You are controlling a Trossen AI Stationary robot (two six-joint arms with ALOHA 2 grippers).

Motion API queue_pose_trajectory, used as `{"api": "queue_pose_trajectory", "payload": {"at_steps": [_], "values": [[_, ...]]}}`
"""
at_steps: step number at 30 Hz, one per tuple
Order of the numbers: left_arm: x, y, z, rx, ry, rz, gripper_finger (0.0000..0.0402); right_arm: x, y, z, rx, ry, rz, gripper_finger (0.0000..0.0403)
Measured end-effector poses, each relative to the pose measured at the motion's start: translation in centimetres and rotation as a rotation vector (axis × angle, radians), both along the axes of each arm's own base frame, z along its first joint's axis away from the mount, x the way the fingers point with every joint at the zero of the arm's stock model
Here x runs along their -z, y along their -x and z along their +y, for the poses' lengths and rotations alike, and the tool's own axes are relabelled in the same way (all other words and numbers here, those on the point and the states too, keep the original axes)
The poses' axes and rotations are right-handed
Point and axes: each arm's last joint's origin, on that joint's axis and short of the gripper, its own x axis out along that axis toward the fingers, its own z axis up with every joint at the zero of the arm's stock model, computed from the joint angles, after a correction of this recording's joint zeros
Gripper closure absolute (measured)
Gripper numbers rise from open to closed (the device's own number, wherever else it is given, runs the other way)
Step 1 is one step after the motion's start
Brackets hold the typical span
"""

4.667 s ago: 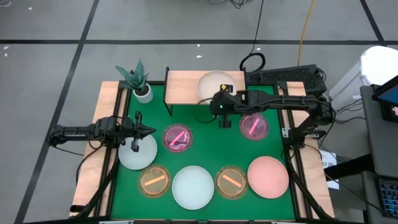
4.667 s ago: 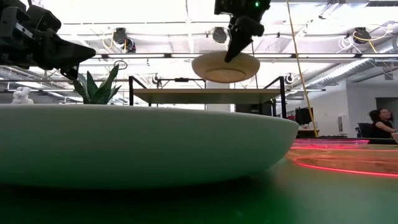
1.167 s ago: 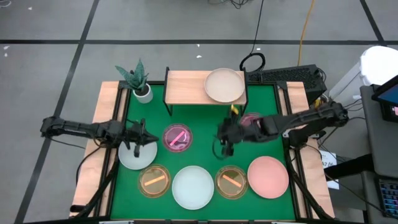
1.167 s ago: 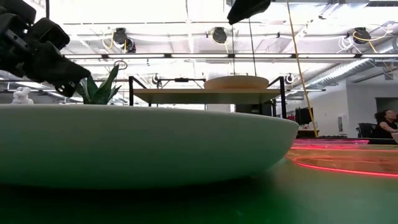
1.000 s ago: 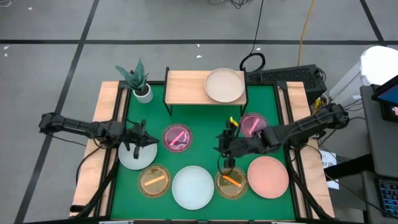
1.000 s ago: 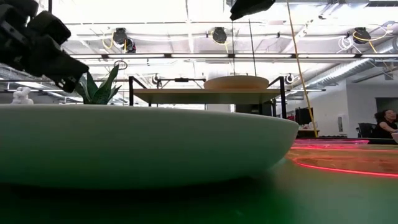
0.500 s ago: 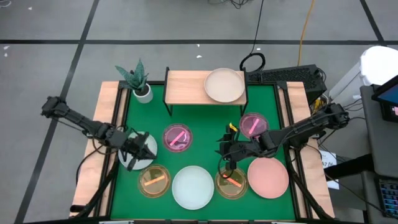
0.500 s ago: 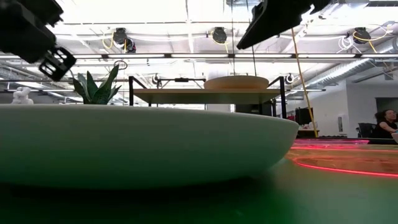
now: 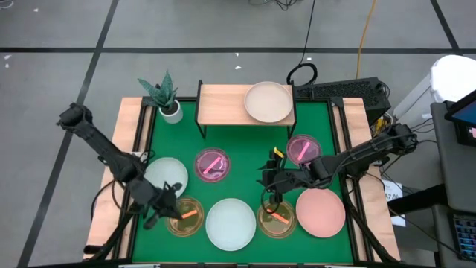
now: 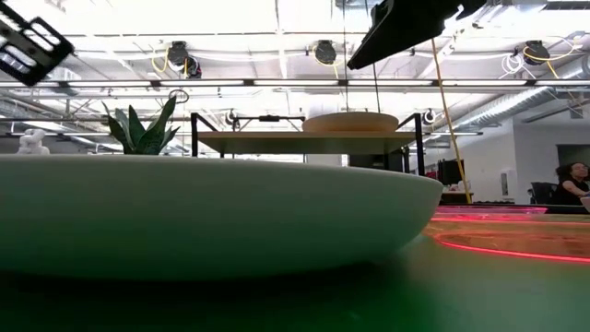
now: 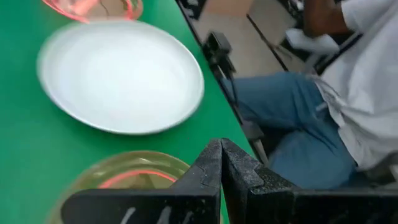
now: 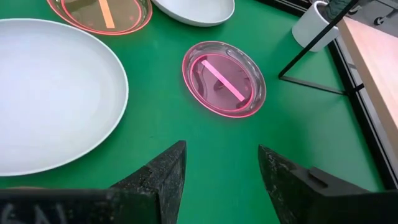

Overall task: Place and stack plates onto a shelf
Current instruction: Put the left transparent orange plate on the shelf

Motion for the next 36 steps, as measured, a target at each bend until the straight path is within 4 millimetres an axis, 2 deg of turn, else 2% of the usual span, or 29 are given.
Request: {"api": "queue_pose_trajectory", "payload": {"at_steps": [12, 18, 24, 29, 36], "values": [[2.8, 0.1, -5.1, 0.017, 0.02, 0.243, 0.04, -0.2, -0.2, -1.3, 0.007, 0.042, 0.004, 0.0222], [3.3, -0.2, -7.9, 0.055, -0.132, 0.261, 0.04, -0.3, -0.3, -1.7, 0.02, 0.042, 0.002, 0.0222], [3.9, -0.8, -9.3, 0.004, -0.334, 0.324, 0.0398, -0.3, -0.3, -1.7, 0.02, 0.041, 0.002, 0.0222], [4.2, -1.3, -9.5, -0.054, -0.353, 0.311, 0.0364, -0.3, -0.3, -1.6, 0.025, 0.033, 0.0, 0.0222], [4.1, -1.4, -9.5, -0.11, -0.35, 0.284, 0.0282, -0.3, -0.3, -1.6, 0.04, 0.013, -0.006, 0.0222]]}}
